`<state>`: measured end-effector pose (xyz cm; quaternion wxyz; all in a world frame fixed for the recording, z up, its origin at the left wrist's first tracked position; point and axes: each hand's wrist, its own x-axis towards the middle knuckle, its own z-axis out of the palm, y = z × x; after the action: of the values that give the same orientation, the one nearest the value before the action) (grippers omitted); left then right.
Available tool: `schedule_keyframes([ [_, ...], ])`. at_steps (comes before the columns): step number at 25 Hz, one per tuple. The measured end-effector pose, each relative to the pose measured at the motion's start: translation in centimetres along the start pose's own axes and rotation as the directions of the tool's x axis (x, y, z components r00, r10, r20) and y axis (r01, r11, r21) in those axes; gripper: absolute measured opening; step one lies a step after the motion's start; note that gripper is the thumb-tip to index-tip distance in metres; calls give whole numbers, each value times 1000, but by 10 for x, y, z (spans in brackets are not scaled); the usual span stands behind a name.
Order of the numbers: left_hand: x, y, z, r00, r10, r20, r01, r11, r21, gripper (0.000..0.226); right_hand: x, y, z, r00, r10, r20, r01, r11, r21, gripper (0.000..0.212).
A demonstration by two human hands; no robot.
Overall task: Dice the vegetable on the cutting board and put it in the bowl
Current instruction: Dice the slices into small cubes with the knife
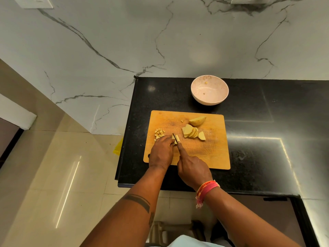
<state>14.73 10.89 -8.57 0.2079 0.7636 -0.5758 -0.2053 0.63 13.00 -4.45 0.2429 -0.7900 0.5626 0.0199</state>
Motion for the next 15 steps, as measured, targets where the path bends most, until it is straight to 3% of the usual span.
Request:
schedule_keyframes([
  [6, 0, 1, 0, 1000, 0, -7, 0, 1000, -2, 31, 9, 8, 3, 999, -31, 27, 32, 998, -57, 68],
  [15, -1, 2, 1, 999, 0, -45, 0, 1000, 4, 25, -43, 23, 12, 999, -15, 33, 16, 1000, -18, 70],
])
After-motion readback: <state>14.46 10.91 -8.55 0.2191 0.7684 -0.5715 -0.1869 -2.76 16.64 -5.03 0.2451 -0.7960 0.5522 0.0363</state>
